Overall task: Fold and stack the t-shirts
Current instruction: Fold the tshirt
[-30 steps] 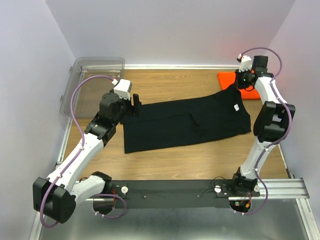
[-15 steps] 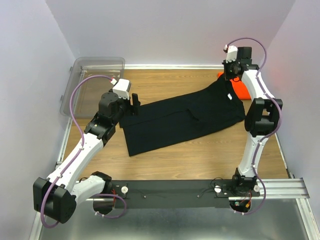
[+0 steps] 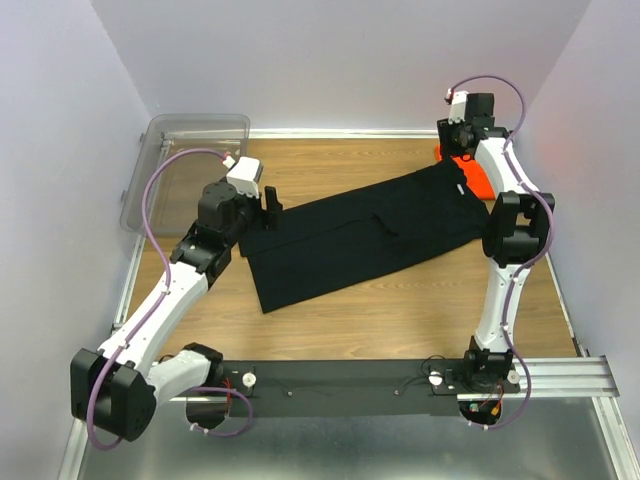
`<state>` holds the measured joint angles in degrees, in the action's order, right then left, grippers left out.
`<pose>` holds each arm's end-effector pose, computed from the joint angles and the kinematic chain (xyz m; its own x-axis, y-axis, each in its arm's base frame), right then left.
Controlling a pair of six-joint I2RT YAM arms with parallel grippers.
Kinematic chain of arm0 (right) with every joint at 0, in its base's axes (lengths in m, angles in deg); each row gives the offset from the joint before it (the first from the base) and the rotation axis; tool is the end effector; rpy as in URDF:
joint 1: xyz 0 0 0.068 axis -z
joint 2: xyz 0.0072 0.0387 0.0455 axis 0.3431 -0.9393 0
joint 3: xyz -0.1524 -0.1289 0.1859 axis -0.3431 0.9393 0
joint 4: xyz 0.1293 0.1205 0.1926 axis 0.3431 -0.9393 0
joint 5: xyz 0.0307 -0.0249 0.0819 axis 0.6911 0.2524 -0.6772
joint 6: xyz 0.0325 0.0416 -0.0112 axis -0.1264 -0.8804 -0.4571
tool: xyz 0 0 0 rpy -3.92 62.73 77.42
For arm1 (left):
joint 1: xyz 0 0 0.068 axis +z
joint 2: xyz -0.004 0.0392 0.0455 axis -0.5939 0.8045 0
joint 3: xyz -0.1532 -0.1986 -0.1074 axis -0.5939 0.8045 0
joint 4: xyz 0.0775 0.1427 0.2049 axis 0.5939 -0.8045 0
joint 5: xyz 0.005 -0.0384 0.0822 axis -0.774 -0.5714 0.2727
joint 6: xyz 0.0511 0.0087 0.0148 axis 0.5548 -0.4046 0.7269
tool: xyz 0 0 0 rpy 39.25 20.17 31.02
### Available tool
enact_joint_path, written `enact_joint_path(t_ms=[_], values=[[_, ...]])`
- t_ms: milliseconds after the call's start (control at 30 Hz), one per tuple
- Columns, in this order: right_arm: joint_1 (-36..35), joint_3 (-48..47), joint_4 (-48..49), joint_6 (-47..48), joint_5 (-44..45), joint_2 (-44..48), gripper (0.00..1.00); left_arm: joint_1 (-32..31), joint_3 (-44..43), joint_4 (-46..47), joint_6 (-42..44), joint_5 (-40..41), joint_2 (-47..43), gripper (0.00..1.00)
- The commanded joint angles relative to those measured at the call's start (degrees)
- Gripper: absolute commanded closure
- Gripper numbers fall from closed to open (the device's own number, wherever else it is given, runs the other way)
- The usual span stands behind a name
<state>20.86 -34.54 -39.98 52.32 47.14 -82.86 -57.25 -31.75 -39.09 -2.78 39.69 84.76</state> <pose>0.5160 -0.0044 0.2573 -0.6250 -0.2314 -0.7456 -0.2012 0.9705 -0.1326 0.2311 -0.0887 0.3160 -0.3457 -0.0454 -0.9372 0.3217 0.9326 -0.1639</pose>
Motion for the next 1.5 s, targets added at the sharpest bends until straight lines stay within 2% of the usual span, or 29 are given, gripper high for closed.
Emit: enact_joint_path(t_ms=[0,100,200,233,267,300,333,367,400,467,500,533,567,633,700,900,1100,1200,1267,1300,1400,1467], values=[[-0.36,-0.14,1.13,-0.31,3.40,2.28,0.37,0.34,0.04,0.73,-1.02,-4.30,2.44,0.21],[-0.36,3.71,1.40,1.35,0.95,6.16,0.36,0.34,-0.31,0.12,-1.29,-2.82,2.18,0.21],[-0.62,9.77,1.14,6.97,-11.24,12.92,0.31,0.34,-0.31,-0.24,-0.86,0.34,-1.14,0.21],[-0.71,14.23,-2.17,13.34,-20.68,16.42,0.29,0.43,-0.31,-0.24,-0.42,0.79,-2.29,0.21],[-3.58,16.97,-4.99,17.92,-25.39,17.67,0.29,0.52,-0.22,-0.15,-0.15,3.58,-4.74,0.21],[-3.61,19.26,-8.32,22.93,-29.44,19.07,0.29,0.52,-0.05,0.02,0.11,4.39,-6.07,0.21],[-8.13,25.20,-14.71,33.60,-34.09,20.22,0.29,0.69,0.13,0.55,0.20,5.09,-7.39,0.21],[-11.49,28.57,-16.43,38.05,-34.31,22.93,0.29,0.69,0.22,0.81,0.64,6.32,-10.01,0.21],[-19.53,32.17,-16.27,40.71,-33.44,24.52,0.29,0.69,0.83,1.25,0.64,6.77,-11.34,0.21],[-28.18,41.99,-10.86,42.84,-28.46,27.51,0.29,0.87,1.71,2.48,0.73,8.43,-15.46,0.20],[-36.40,44.57,-7.34,41.36,-25.99,28.05,0.28,0.78,2.75,2.92,0.99,8.96,-16.88,0.20],[-40.14,46.25,-3.48,39.35,-22.66,28.14,0.28,0.87,3.29,3.36,0.99,9.84,-18.29,0.20],[-43.22,47.05,1.26,37.33,-17.05,27.79,0.28,0.95,3.73,3.71,0.91,11.50,-19.61,0.20],[-50.15,45.75,4.20,34.43,-10.97,24.82,0.28,0.87,4.78,3.81,0.73,13.00,-23.39,0.19],[-54.21,41.90,4.82,33.44,-8.66,20.87,0.28,0.96,5.75,4.42,0.38,14.15,-26.89,0.19],[-59.24,39.59,7.02,32.47,-2.32,16.19,0.28,0.87,7.42,6.52,0.55,16.00,-32.53,0.17],[-60.91,39.59,8.87,31.42,-0.30,12.94,0.29,0.87,7.07,6.53,0.82,14.95,-31.31,0.17],[-61.18,39.59,9.13,31.24,0.49,11.97,0.33,0.87,6.98,6.35,0.64,14.60,-31.31,0.17],[-61.44,39.94,8.96,31.07,0.14,11.97,0.41,0.87,7.07,6.44,0.73,14.51,-31.40,0.17],[-61.53,40.72,8.96,31.15,-0.21,12.58,0.49,0.95,6.99,6.44,0.73,14.51,-31.40,0.17],[-62.23,43.18,8.78,31.51,-2.75,13.90,0.59,0.87,7.07,6.53,0.82,14.33,-31.31,0.17],[-63.02,44.42,8.17,32.03,-4.77,15.57,0.77,0.87,7.07,6.62,0.82,14.15,-31.05,0.17]])
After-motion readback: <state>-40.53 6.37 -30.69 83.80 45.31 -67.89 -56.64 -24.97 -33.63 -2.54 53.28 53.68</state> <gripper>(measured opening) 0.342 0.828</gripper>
